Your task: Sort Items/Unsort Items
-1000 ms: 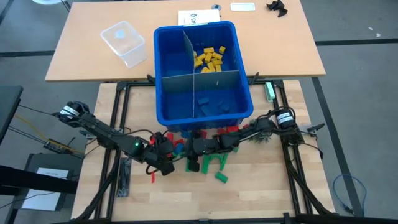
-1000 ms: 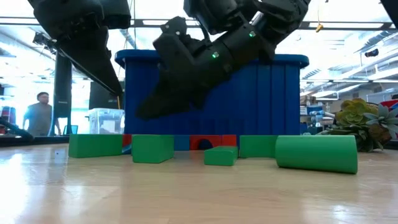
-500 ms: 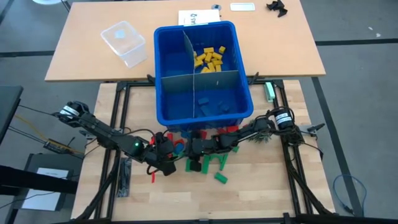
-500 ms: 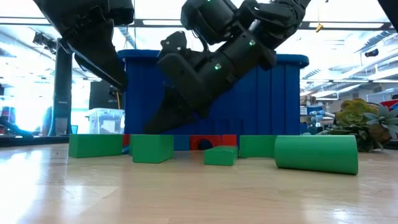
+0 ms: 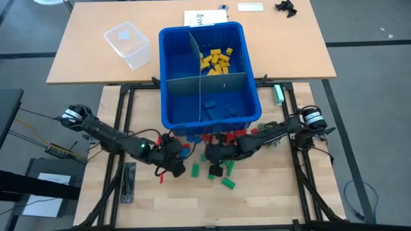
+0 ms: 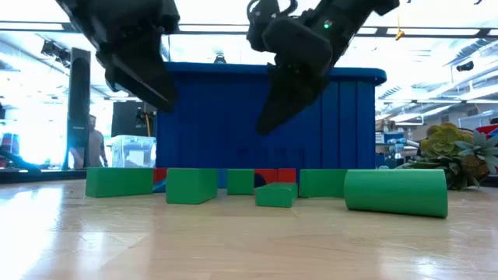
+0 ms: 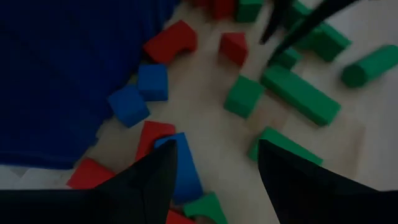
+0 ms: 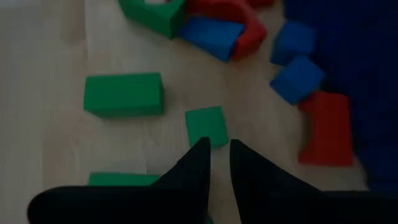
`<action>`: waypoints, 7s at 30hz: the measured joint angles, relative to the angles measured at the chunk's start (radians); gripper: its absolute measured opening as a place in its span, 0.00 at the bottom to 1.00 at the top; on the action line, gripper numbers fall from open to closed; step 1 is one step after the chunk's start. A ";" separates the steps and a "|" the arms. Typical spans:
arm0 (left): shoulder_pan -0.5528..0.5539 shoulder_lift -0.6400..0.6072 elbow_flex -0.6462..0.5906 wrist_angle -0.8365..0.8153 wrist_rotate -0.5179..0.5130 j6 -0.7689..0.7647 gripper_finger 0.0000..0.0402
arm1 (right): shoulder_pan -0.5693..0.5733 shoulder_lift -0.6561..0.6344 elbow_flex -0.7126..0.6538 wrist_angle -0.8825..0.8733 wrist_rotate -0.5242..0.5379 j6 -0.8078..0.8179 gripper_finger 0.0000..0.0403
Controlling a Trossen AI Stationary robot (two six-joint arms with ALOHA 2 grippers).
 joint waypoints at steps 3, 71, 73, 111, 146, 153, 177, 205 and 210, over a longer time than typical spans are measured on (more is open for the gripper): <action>0.037 0.028 0.000 0.032 0.042 -0.004 0.57 | 0.016 -0.014 0.000 0.015 0.041 0.053 0.19; 0.113 0.236 0.404 -0.129 0.198 0.322 0.35 | 0.278 -0.186 0.001 -0.146 0.280 0.250 0.31; 0.114 0.236 0.468 -0.136 0.150 0.378 0.35 | 0.296 -0.228 0.002 -0.200 0.340 0.281 0.31; 0.331 0.114 0.676 -0.072 -0.194 0.786 0.76 | 0.224 -0.414 -0.030 -0.358 0.638 0.260 0.30; 0.154 -0.209 0.088 0.086 -0.236 0.478 0.67 | 0.026 -0.139 -0.303 0.549 0.256 0.024 0.57; 0.153 -0.208 0.089 0.083 -0.236 0.476 0.67 | 0.003 -0.023 -0.287 0.572 0.255 0.022 0.54; 0.148 -0.129 0.089 0.096 -0.240 0.479 0.67 | -0.125 0.227 -0.144 0.797 0.229 -0.208 0.37; 0.146 -0.129 0.089 0.120 -0.241 0.478 0.67 | -0.013 0.119 -0.141 0.528 0.140 -0.359 0.48; 0.146 -0.129 0.089 0.120 -0.241 0.479 0.67 | -0.065 0.126 -0.141 0.478 0.061 -0.389 0.63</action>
